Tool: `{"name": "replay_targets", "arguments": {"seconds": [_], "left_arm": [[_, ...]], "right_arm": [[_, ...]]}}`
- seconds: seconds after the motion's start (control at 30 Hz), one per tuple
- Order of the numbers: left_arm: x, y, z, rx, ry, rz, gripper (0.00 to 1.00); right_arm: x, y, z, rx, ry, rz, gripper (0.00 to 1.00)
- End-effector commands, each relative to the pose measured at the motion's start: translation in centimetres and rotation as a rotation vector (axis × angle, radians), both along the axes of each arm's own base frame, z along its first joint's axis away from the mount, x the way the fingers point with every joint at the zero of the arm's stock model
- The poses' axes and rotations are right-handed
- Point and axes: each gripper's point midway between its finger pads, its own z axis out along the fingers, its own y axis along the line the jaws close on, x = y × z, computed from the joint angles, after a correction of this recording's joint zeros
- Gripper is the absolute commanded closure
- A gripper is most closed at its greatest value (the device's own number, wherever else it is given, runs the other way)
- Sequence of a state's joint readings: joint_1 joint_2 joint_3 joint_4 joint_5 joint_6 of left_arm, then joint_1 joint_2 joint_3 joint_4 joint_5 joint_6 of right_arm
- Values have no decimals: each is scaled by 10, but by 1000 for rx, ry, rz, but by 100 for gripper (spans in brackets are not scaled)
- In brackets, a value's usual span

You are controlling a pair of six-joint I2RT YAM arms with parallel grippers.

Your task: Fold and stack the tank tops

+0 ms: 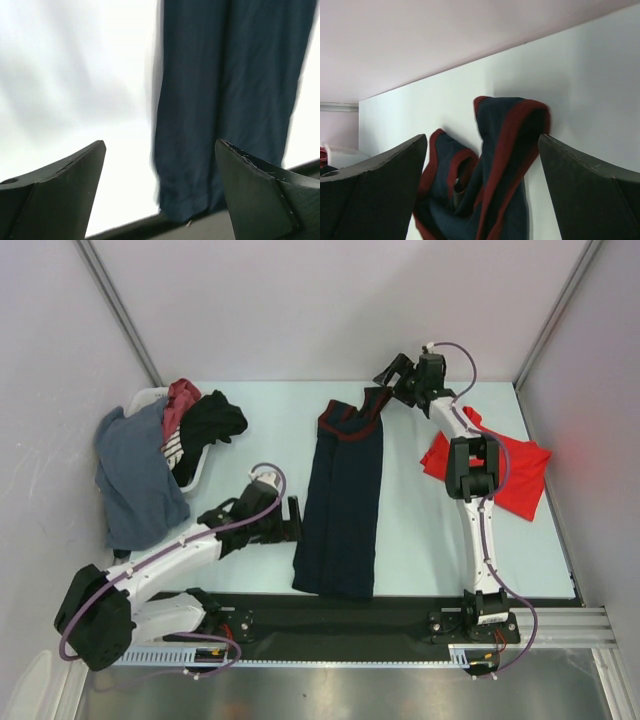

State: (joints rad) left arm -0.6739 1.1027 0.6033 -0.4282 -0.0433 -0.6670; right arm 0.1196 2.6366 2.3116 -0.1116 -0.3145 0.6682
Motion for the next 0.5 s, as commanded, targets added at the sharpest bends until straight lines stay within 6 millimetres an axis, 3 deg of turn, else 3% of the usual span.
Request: {"name": "replay_targets", "arguments": {"seconds": [0.0, 0.13, 0.17, 0.23, 0.27, 0.33, 0.37, 0.43, 0.47], "left_arm": [[58, -6, 40, -32, -144, 55, 4], [119, -17, 70, -89, -218, 91, 6], [145, -19, 80, -85, -241, 109, 6], [176, -21, 91, -74, -275, 127, 7], [207, -23, 97, -65, -288, 148, 8], [238, -18, 99, -48, -279, 187, 9], [265, -25, 99, -63, -277, 205, 11], [293, -28, 98, -96, -268, 218, 13], [316, -34, 93, -114, -269, 229, 15]], "right_arm": [[-3, -19, 91, -63, -146, -37, 0], [-28, -28, 100, -112, -109, -50, 0], [-33, -29, 97, -119, -90, -55, 1], [-43, -32, 93, -123, -71, -60, 2], [-52, -31, 91, -116, -62, -53, 3], [-62, -26, 90, -97, -56, -44, 6], [-67, -26, 100, -89, -70, -46, 7], [-73, -25, 94, -93, -60, -49, 8], [-75, -23, 96, -92, -60, -50, 8]]}}
